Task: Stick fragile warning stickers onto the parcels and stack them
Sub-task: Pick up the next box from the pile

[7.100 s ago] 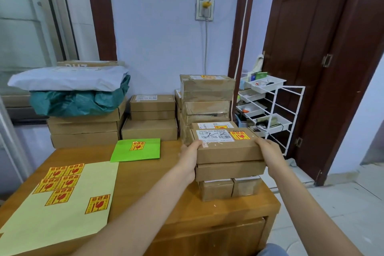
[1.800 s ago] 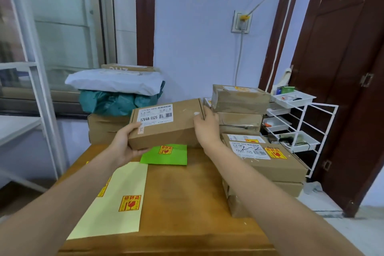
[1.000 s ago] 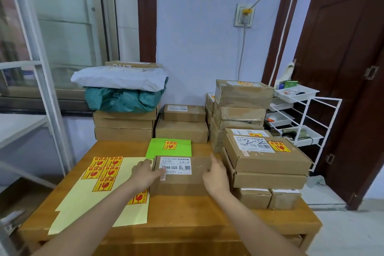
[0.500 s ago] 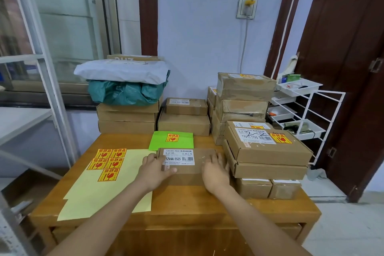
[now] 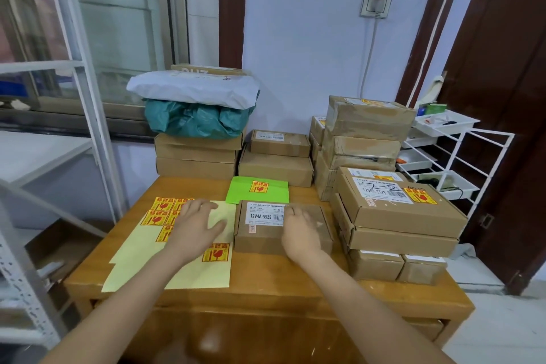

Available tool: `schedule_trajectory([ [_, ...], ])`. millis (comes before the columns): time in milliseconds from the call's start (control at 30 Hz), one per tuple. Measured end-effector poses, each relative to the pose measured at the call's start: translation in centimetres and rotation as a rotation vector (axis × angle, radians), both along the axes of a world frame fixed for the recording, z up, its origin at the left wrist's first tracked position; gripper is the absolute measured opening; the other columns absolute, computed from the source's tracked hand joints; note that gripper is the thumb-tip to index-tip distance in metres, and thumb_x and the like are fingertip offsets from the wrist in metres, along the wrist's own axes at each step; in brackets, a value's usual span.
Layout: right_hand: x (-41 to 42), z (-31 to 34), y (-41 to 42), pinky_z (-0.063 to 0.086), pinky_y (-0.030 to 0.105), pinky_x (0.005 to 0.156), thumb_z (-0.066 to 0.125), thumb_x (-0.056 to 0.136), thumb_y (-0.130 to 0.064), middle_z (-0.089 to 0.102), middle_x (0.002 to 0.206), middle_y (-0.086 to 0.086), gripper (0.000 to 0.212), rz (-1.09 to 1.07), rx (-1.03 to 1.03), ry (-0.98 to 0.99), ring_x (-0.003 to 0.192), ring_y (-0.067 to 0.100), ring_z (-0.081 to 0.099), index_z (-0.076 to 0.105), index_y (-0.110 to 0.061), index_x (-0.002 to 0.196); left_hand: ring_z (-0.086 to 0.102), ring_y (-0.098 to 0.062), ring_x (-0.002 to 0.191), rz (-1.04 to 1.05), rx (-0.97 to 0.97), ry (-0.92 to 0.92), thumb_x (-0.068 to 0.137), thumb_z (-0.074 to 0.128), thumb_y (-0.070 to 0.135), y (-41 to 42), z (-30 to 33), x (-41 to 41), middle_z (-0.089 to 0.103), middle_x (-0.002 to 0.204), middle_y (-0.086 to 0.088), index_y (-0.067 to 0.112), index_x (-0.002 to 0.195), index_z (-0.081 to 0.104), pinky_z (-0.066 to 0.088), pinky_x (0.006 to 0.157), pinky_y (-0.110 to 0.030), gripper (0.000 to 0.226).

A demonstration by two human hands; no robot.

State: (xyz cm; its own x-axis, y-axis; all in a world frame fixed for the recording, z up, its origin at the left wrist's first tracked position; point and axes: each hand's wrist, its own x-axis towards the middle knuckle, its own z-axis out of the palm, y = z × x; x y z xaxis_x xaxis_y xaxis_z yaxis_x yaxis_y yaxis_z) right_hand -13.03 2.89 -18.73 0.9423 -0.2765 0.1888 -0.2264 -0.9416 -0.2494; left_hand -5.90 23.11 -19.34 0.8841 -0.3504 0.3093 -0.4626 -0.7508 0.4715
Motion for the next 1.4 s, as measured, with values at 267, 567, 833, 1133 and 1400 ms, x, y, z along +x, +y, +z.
schedule_trajectory([
  [267,1.5,-1.0,8.7,0.035,0.036,0.107,0.038,0.087,0.01,0.041,0.139,0.011,0.052,0.435,0.259,-0.064,0.129,0.027,0.038,0.045,-0.003,0.137,0.026,-0.025,0.138,0.27,0.192,0.006,0.094,0.049,0.04,6.7,-3.4,2.0,0.037,0.147,-0.008,0.007,0.142,0.037,0.025,0.113,-0.038,0.06],
  [567,5.3,-1.9,14.2,0.036,0.042,0.105,0.038,0.092,0.002,0.041,0.137,0.016,0.044,0.494,0.256,-0.019,0.128,0.03,0.037,0.044,0.0,0.136,0.004,-0.023,0.146,0.238,0.228,0.113,0.096,0.035,0.051,8.2,-4.8,2.9,0.015,0.159,-0.004,0.016,0.148,0.028,0.009,0.117,-0.041,0.062],
  [833,7.9,-3.9,15.5,0.033,0.039,0.107,0.044,0.095,-0.013,0.042,0.139,0.014,0.046,0.374,0.228,0.027,0.128,0.03,0.036,0.041,-0.003,0.139,0.006,-0.021,0.146,0.199,0.169,0.123,0.095,0.041,0.046,8.5,-4.9,3.2,0.018,0.158,0.0,0.023,0.145,0.033,0.01,0.117,-0.043,0.056],
  [1133,8.0,-4.9,15.1,0.031,0.038,0.109,0.042,0.096,-0.015,0.042,0.14,0.012,0.045,0.338,0.232,-0.032,0.128,0.027,0.034,0.04,-0.003,0.139,0.015,-0.019,0.142,0.182,0.11,0.101,0.093,0.049,0.046,8.8,-5.3,3.7,0.032,0.151,0.004,0.026,0.14,0.041,0.014,0.116,-0.043,0.052],
  [1400,8.1,-5.1,15.0,0.028,0.039,0.11,0.041,0.096,-0.015,0.042,0.143,0.012,0.048,0.359,0.229,-0.04,0.131,0.028,0.033,0.036,-0.005,0.143,0.011,-0.014,0.144,0.111,0.144,0.082,0.097,0.042,0.042,8.7,-5.2,3.3,0.027,0.154,0.009,0.036,0.146,0.029,0.002,0.117,-0.046,0.051],
])
